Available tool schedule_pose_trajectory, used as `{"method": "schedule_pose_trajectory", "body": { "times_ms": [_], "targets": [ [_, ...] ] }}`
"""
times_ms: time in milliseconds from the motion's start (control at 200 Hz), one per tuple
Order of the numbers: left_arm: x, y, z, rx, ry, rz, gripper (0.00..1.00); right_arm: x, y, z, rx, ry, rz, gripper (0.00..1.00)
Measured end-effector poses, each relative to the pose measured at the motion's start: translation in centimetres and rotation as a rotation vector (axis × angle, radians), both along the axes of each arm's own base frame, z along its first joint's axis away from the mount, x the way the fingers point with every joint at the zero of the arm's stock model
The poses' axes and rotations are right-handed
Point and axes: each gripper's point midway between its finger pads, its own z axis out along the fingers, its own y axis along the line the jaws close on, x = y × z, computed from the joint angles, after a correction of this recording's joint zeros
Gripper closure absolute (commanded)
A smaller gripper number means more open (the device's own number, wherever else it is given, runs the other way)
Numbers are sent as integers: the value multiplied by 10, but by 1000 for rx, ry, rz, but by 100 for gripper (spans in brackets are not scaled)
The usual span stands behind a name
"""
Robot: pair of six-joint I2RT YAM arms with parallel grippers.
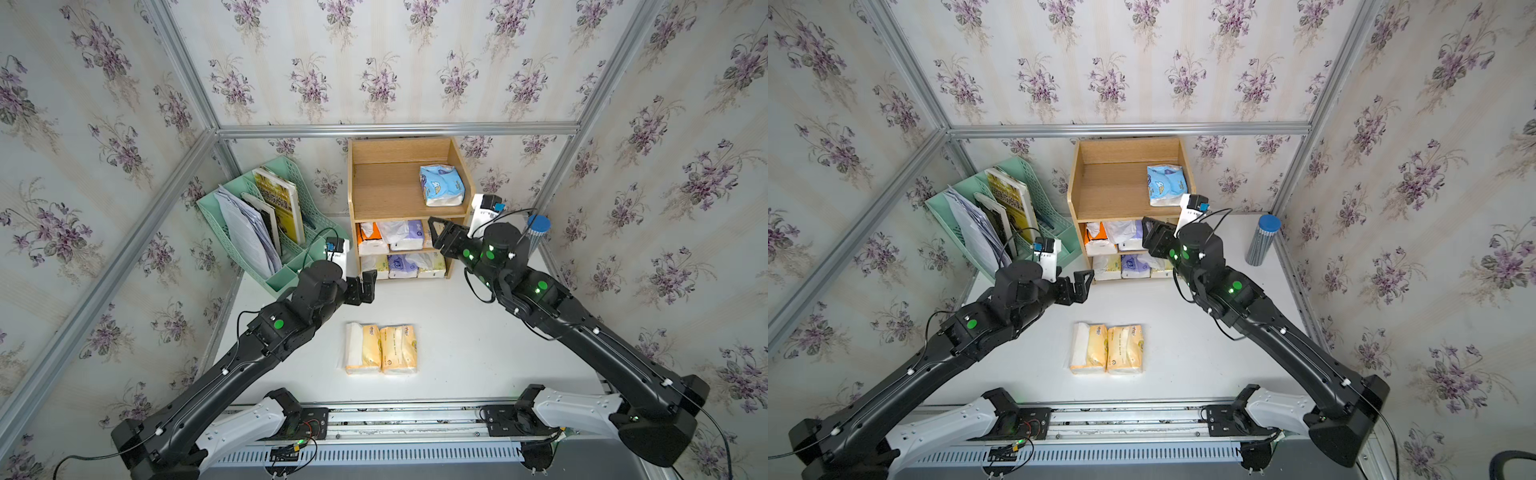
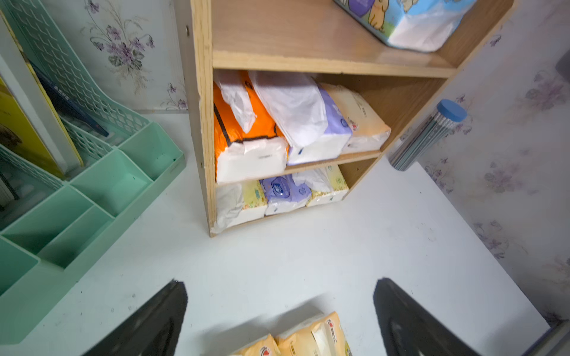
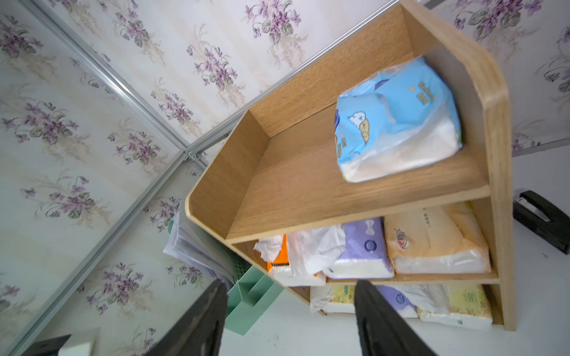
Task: Remove the tissue boxes from the shelf
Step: Pick up a box of tissues from the shelf.
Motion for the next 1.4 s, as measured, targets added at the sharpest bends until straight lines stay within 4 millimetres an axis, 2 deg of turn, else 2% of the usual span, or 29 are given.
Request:
{"method": "schedule_pose_trajectory", "body": {
  "times_ms": [145, 290, 675, 789, 984, 1204, 1319, 1404],
  "targets": [
    [31, 0, -3, -21, 28, 4, 1, 37, -10, 0, -15, 20, -100, 26],
    [43, -14, -3, -35, 48, -55, 1, 57, -17, -4, -10, 39, -160, 23],
    [42, -27, -19, -63, 104, -145, 1, 93, -21, -36, -44, 106, -248, 23],
    [37, -29, -24, -70, 117, -169, 1, 105, -21, -41, -50, 113, -265, 28],
    [26, -27, -36, -64, 152, -183, 1, 113, -17, -48, -69, 121, -273, 47],
    [18, -28, -31, -88, 158, -198, 1, 111, -19, -49, -98, 115, -264, 87],
    [12, -28, -23, -111, 150, -209, 1, 104, -22, -46, -108, 107, -250, 97],
    [7, -29, -15, -128, 143, -221, 1, 96, -22, -45, -106, 108, -228, 100]
  ]
}}
